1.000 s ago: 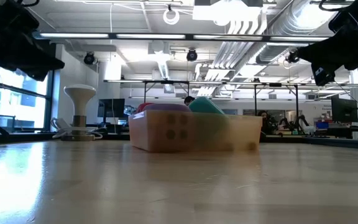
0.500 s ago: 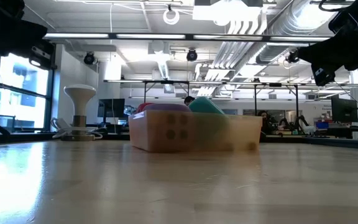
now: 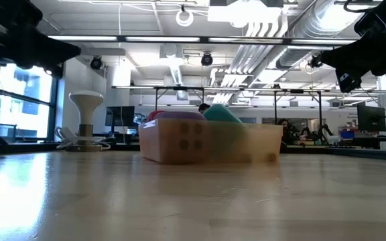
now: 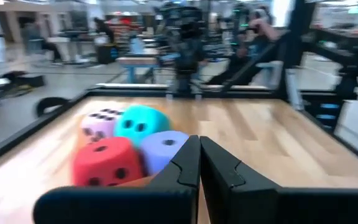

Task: Pick & Place Dice
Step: Return to Home Position

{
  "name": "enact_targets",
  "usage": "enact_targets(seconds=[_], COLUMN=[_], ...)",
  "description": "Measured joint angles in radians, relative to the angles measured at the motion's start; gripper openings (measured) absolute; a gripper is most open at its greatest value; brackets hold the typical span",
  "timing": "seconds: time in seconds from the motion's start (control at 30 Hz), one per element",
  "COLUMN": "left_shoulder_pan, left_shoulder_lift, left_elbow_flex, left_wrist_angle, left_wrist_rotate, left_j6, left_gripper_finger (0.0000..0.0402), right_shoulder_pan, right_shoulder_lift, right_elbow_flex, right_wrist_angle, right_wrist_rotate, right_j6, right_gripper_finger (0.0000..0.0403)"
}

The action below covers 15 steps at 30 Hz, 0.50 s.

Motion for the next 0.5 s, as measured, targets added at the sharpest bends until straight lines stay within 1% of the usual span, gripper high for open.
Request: enact_targets(seconds=[0.1,0.17,0.27,0.4,0.5], left_shoulder_pan=[0.081,0.131,0.190,0.228,0.240], left_shoulder_lift=[0.000,0.000,0.000,0.000,0.004], left_elbow_flex=[0.000,-0.001,-0.001,-0.001,-0.001], left_wrist_angle=[-0.001,-0.007,-0.021,-0.033,-0.033], left_wrist_rotate=[0.030,0.086,0.180,0.256,0.257], left_j6=[0.002,0.007,-0.033,-0.127,-0.141], left_gripper_finger=[0.0000,0.0000,0.0000,0.0000,0.0000], right_shoulder_pan=[0.000,0.000,0.000,0.000,0.000], right_shoulder_lift=[0.000,0.000,0.000,0.000,0.000], right_elbow_flex=[0.000,0.000,0.000,0.000,0.000], right_wrist_angle=[0.000,0.000,0.000,0.000,0.000], right_wrist_rotate=[0.000,0.000,0.000,0.000,0.000], right_j6=[0.000,0.000,0.000,0.000,0.000], right_gripper_finger=[0.0002,0.0002,0.0002,0.0002,0.0002])
